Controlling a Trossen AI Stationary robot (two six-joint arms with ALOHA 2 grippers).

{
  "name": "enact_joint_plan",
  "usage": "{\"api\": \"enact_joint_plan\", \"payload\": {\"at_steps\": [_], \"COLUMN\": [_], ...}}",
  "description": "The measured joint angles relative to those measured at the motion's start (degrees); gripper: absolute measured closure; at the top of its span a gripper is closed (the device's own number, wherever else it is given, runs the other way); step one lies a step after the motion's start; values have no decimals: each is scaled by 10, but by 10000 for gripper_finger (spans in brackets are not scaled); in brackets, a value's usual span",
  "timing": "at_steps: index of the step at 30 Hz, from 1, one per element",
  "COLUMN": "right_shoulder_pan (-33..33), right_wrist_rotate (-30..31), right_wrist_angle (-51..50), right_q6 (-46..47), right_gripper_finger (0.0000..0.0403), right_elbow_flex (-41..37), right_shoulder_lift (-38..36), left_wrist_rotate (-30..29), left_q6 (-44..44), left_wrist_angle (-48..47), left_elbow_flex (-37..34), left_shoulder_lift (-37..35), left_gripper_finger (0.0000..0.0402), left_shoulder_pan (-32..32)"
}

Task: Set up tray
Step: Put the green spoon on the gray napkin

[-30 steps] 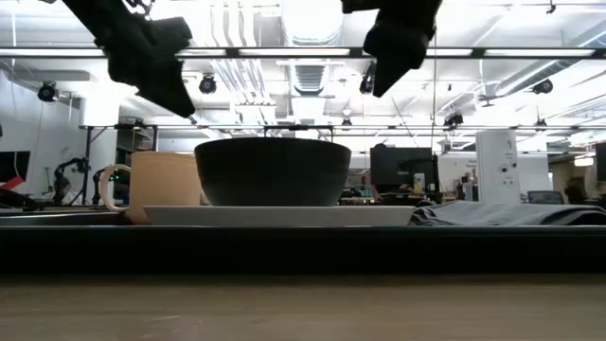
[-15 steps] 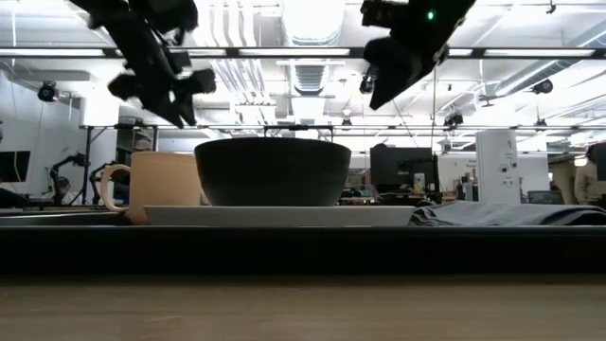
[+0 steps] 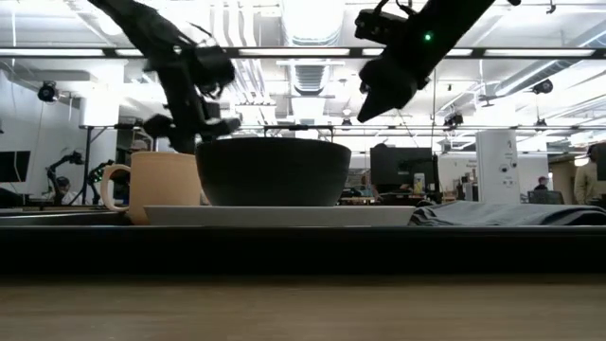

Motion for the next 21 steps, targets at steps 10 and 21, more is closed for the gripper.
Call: {"api": "enact_joint_plan", "payload": {"at_steps": [10,21], "right_shoulder_pan": [0,0], "right_wrist_rotate": [1,0], "right_wrist_angle": [48,58], "right_q6": [0,-5], "right_gripper_finger": [240,252], "right_elbow_flex": [-19,-36], "right_shoulder_lift": [0,0], "left_wrist_rotate": [-15,18], "left_q6": [-164,-210], "left_wrist_angle": [-147,-147], "left_elbow_flex": [79,92], "left_shoulder_lift": [125,162], "left_gripper_finger": [300,300], "left_shoulder_pan": [1,-1]}}
